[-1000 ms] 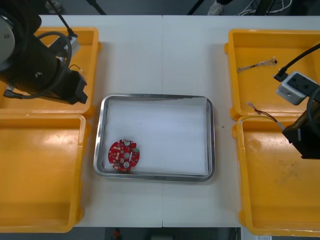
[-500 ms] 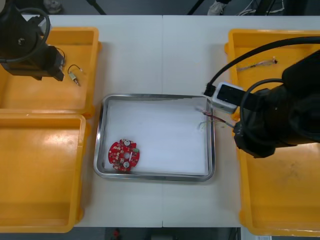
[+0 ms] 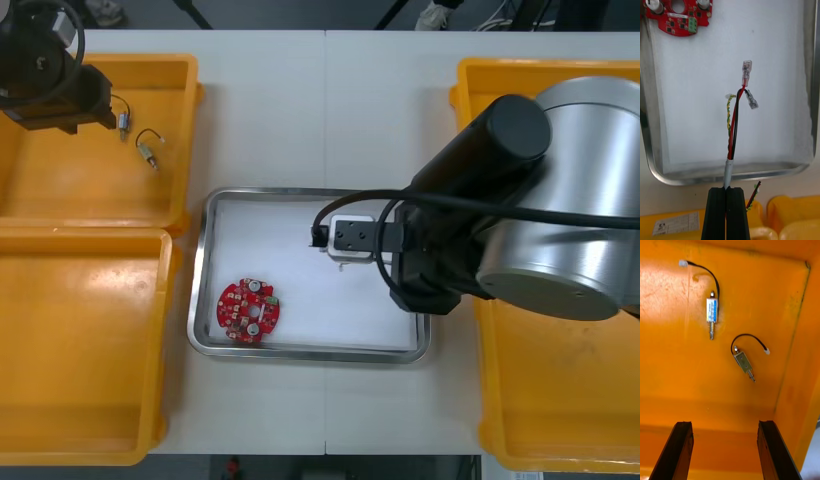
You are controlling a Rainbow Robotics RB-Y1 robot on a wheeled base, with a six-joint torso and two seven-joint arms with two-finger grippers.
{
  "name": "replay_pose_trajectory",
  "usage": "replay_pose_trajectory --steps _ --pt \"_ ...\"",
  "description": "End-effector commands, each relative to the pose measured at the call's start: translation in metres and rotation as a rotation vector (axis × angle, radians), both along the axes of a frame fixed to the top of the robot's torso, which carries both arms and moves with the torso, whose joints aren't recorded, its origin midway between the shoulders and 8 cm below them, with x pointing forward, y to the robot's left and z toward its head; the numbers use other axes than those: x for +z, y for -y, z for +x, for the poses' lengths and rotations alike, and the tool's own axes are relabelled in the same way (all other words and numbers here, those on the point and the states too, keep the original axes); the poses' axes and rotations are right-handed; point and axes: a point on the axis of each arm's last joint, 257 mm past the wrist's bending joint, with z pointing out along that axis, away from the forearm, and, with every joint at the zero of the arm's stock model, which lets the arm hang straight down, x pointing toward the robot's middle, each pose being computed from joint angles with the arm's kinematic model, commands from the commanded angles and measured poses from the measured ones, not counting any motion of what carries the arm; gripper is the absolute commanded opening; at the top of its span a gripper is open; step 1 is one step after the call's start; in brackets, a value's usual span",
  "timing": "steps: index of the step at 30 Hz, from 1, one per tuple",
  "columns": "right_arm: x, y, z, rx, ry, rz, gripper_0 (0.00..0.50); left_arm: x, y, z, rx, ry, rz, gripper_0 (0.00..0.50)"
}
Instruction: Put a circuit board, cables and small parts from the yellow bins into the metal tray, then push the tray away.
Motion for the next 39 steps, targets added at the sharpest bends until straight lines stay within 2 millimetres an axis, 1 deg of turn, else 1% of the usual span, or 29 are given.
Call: replay_pose_trajectory --steps 1,5,10,13,17,23,25,26,27,28,29,32,34,39 --pt "-0.014 -0.037 0.003 0.078 0.026 0.006 0.000 0.036 0.016 0.036 -0.158 0.126 0.089 0.500" --pt "-0.038 -0.046 0.005 0.098 0.022 -0.004 0.000 0.034 0.016 0.052 -0.175 0.161 0.106 0.500" --pt "-0.079 -0.047 0.003 0.118 -0.020 -0.049 0.000 0.033 0.018 0.075 -0.193 0.211 0.105 0.500" --pt "-0.093 -0.050 0.003 0.126 -0.033 -0.051 0.000 0.030 0.018 0.086 -0.202 0.235 0.106 0.500" --pt "-0.104 -0.053 0.004 0.124 -0.048 -0.051 0.000 0.026 0.014 0.097 -0.197 0.263 0.106 0.500" --pt "-0.118 -0.043 0.010 0.096 -0.071 -0.078 0.000 0.018 0.011 0.111 -0.184 0.302 0.114 0.500" --pt "-0.121 -0.039 0.011 0.088 -0.077 -0.087 0.092 0.012 0.007 0.117 -0.177 0.318 0.120 0.500" --pt "-0.121 -0.039 0.012 0.086 -0.077 -0.089 0.125 0.011 0.006 0.118 -0.175 0.321 0.121 0.500" --pt "-0.122 -0.038 0.013 0.085 -0.078 -0.091 0.277 0.010 0.005 0.121 -0.173 0.331 0.125 0.500" --pt "-0.122 -0.038 0.013 0.082 -0.077 -0.091 0.455 0.007 0.003 0.123 -0.170 0.338 0.128 0.500" --pt "-0.122 -0.037 0.014 0.083 -0.076 -0.092 0.500 0.006 0.003 0.125 -0.169 0.343 0.129 0.500" --pt "-0.117 -0.042 0.016 0.082 -0.068 -0.077 0.500 -0.001 0.000 0.129 -0.178 0.354 0.149 0.500" --pt "-0.109 -0.048 0.017 0.081 -0.061 -0.053 0.500 -0.007 -0.004 0.131 -0.175 0.361 0.155 0.500" --pt "-0.095 -0.053 0.018 0.064 -0.082 -0.007 0.500 -0.019 -0.008 0.136 -0.180 0.372 0.194 0.500"
